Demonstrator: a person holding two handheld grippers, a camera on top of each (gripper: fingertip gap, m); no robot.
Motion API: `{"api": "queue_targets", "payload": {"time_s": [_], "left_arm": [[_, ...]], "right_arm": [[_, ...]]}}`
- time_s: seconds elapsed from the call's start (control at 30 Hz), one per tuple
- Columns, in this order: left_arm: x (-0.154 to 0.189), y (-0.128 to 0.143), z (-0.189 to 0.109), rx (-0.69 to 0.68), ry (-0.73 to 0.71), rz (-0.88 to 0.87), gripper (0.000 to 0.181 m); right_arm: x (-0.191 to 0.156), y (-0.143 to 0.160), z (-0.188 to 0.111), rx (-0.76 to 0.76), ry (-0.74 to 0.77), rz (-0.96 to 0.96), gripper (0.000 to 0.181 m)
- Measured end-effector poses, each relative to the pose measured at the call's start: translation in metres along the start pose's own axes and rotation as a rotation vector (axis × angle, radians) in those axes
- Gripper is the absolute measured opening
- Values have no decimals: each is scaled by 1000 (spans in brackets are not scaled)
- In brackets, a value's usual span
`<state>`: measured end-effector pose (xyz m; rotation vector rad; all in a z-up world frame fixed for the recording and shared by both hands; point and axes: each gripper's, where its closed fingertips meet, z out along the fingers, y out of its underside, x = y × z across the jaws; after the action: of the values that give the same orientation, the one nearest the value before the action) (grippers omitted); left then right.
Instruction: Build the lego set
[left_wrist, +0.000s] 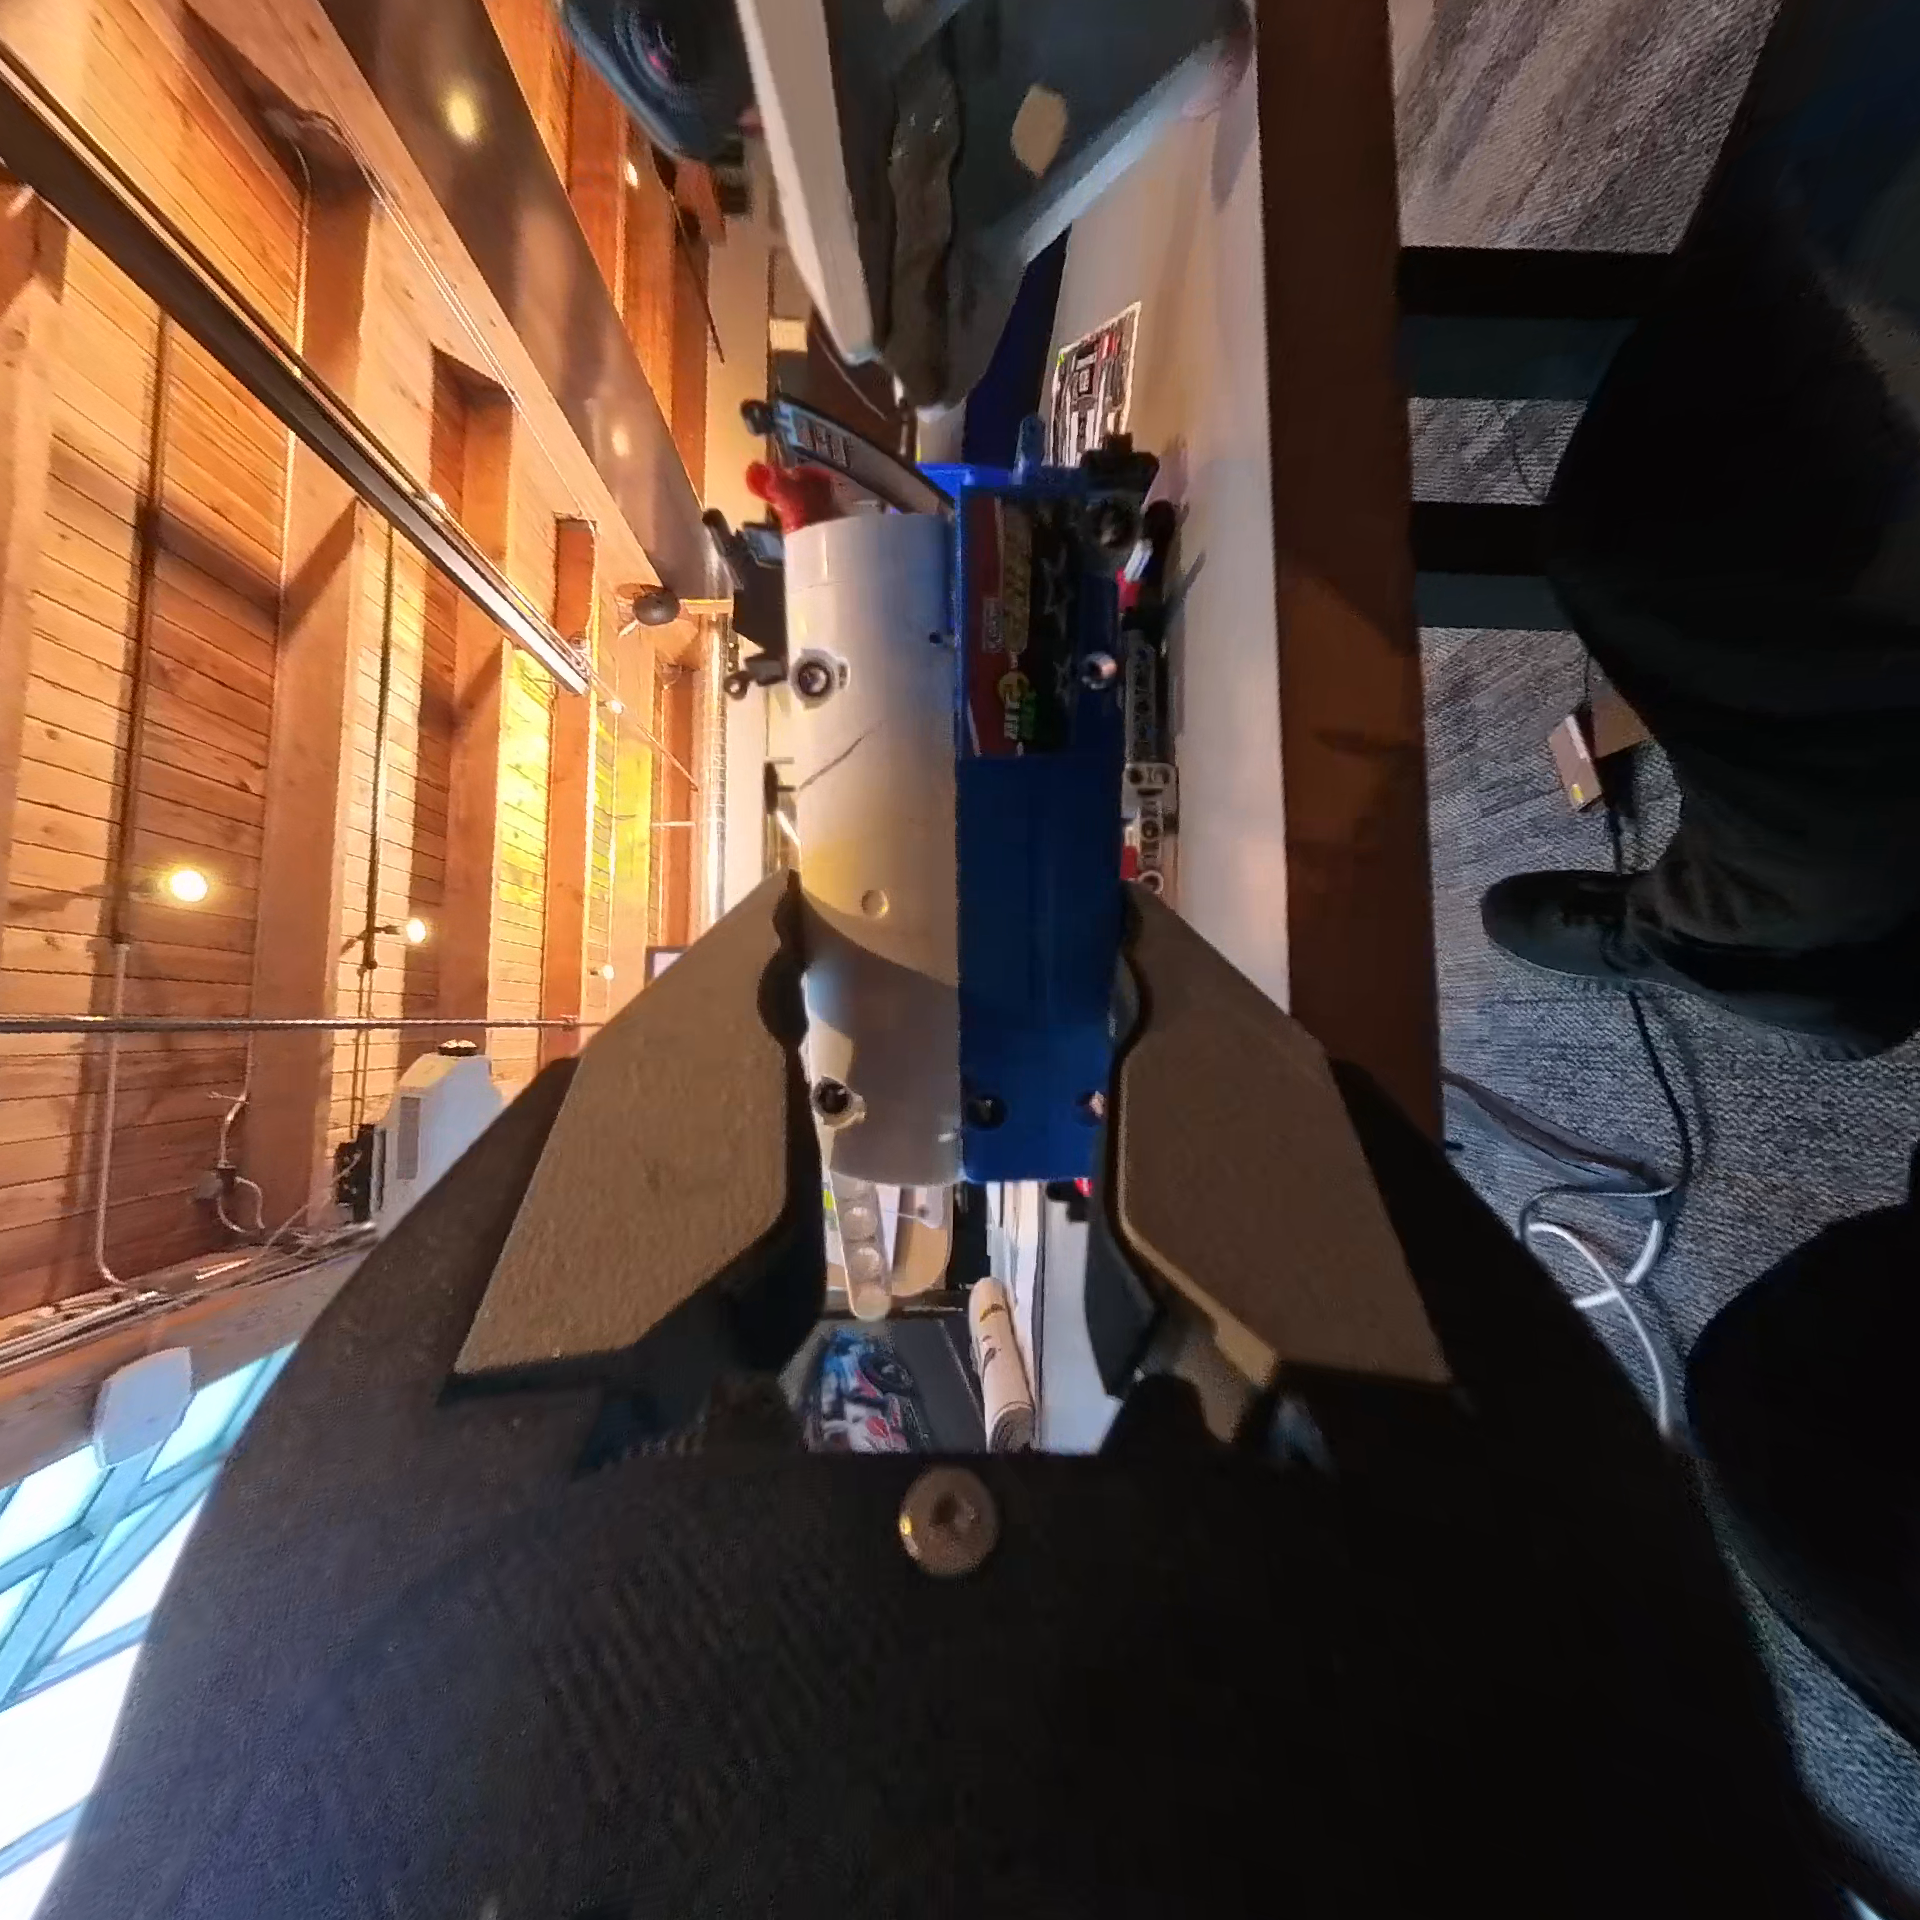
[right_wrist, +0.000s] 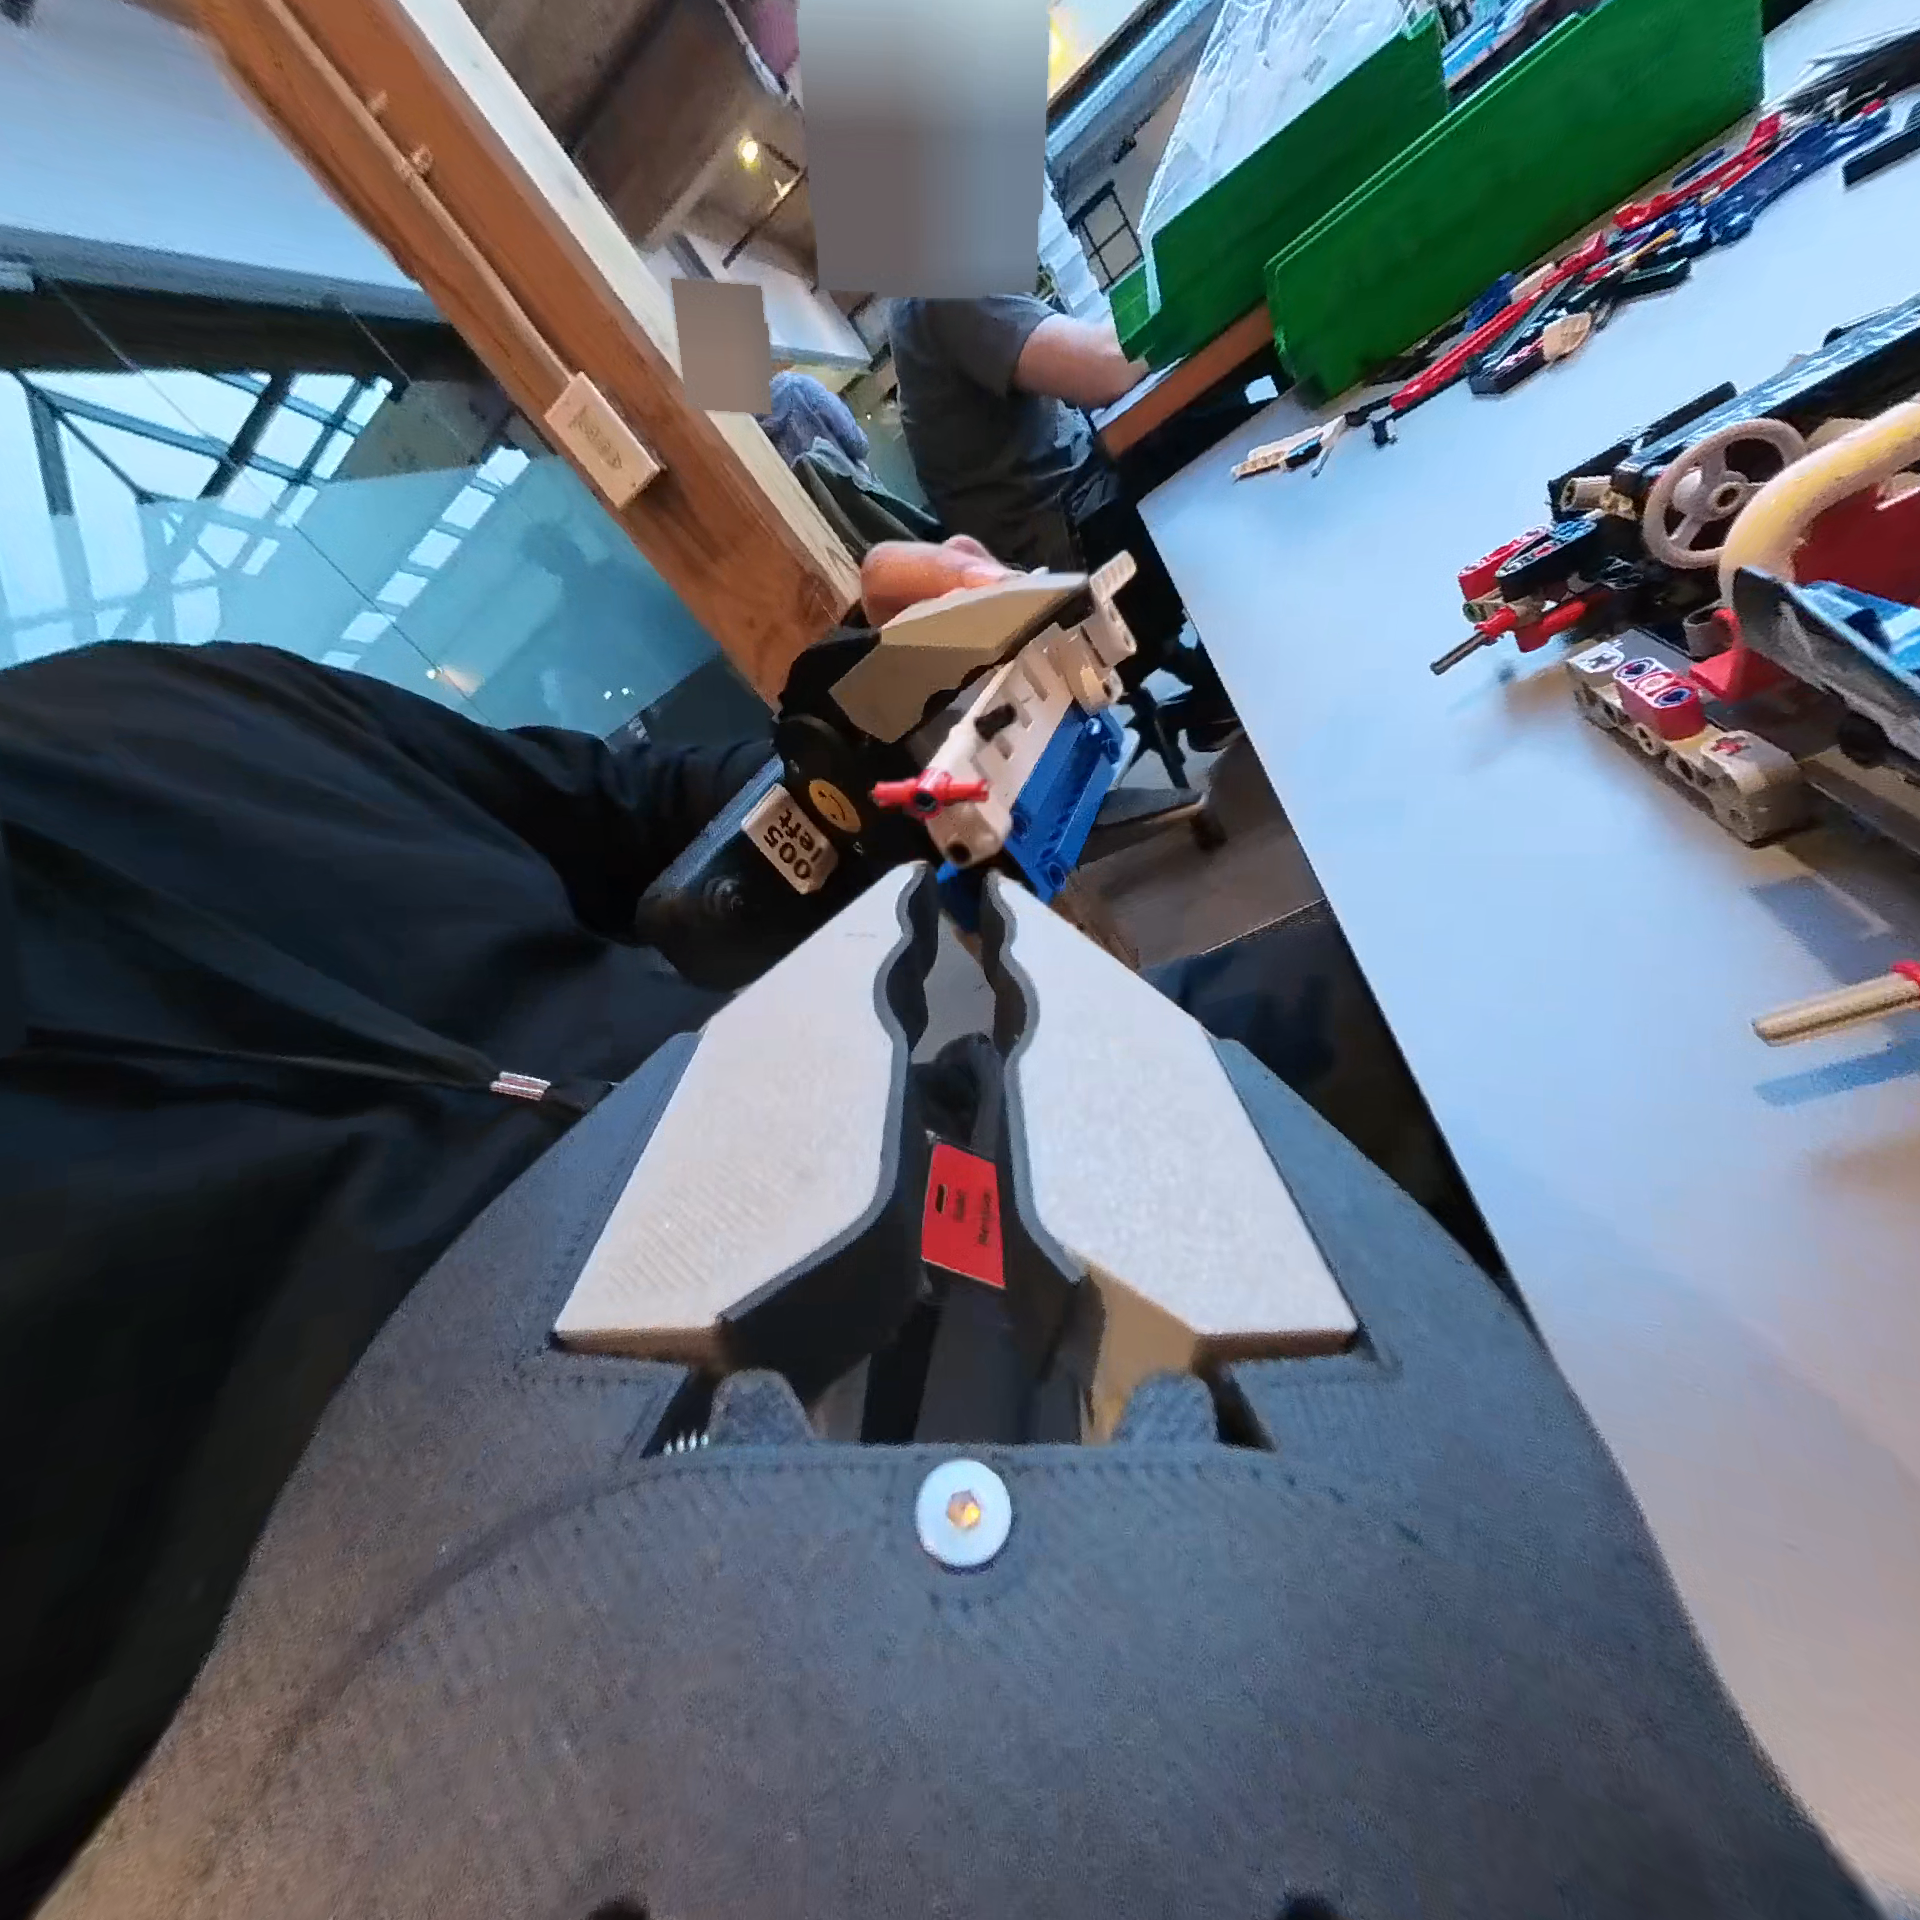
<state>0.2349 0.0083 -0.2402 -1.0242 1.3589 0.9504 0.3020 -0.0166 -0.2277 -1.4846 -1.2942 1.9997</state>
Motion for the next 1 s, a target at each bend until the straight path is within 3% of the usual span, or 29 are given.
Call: {"api": "queue_targets", "payload": {"time_s": [0.4, 0.53, 0.67, 0.83, 1.0], "left_arm": [[4, -18, 6, 49, 10, 18, 55], [5, -16, 11, 28, 16, -5, 55], [8, -11, 17, -24, 25, -5, 55], [9, -8, 22, -59, 45, -33, 55], [15, -14, 25, -68, 55, -23, 55]], "right_arm": [[-13, 4, 5, 21, -39, -16, 12], [-25, 3, 5, 30, -84, -38, 26], [-13, 1, 4, 39, 49, -124, 30], [8, -10, -7, 61, 287, -279, 50], [6, -5, 3, 23, 313, -343, 55]]}}
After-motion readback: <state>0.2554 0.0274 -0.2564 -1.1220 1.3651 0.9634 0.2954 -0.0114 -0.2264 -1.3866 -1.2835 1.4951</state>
